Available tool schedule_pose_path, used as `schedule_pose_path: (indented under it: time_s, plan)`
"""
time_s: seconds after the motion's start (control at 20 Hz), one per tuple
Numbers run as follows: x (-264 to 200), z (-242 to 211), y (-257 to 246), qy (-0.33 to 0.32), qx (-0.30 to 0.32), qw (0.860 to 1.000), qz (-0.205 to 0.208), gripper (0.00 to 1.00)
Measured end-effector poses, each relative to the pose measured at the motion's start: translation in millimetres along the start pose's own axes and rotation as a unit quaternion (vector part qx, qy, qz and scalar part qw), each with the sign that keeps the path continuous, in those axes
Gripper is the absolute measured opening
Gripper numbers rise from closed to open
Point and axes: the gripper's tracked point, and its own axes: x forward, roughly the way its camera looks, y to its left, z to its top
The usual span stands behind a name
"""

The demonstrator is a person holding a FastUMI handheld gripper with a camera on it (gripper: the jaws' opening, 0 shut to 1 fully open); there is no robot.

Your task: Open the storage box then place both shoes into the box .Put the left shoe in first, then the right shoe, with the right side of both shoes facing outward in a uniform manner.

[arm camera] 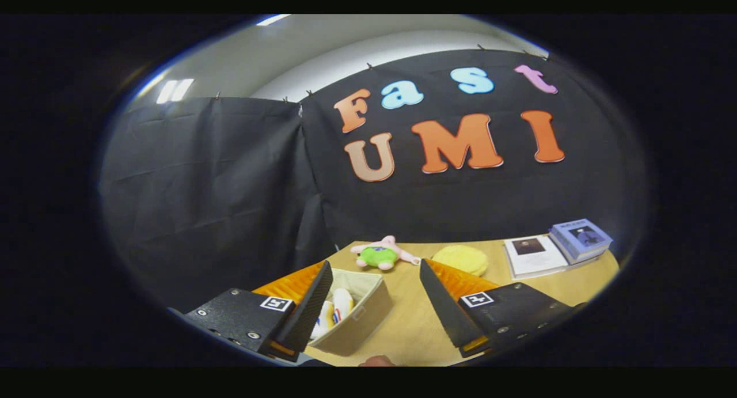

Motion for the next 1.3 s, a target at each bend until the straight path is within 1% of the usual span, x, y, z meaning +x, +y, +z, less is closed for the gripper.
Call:
schedule_pose_path:
  time_s: [0.2, 0.3, 0.45, 0.6, 0.85, 1.0, 1.2, 1.3]
  plan:
    - [-43, 24, -33, -0.059, -0.044, 0.997, -0.028, 0.95]
    - [-64, 34, -53, -0.093, -0.063, 0.992, -0.057, 0.96]
    - [-96, 52, -80, -0.136, -0.071, 0.982, -0.109, 0.96]
    - [-129, 58, -100, -0.167, -0.063, 0.973, -0.144, 0.96]
    - [-174, 49, -140, -0.195, -0.094, 0.951, -0.219, 0.96]
    - [-186, 49, -142, -0.206, -0.103, 0.946, -0.227, 0.95]
    - [-189, 41, -145, -0.200, -0.093, 0.949, -0.225, 0.96]
    - [-186, 40, -146, -0.202, -0.091, 0.948, -0.228, 0.96]
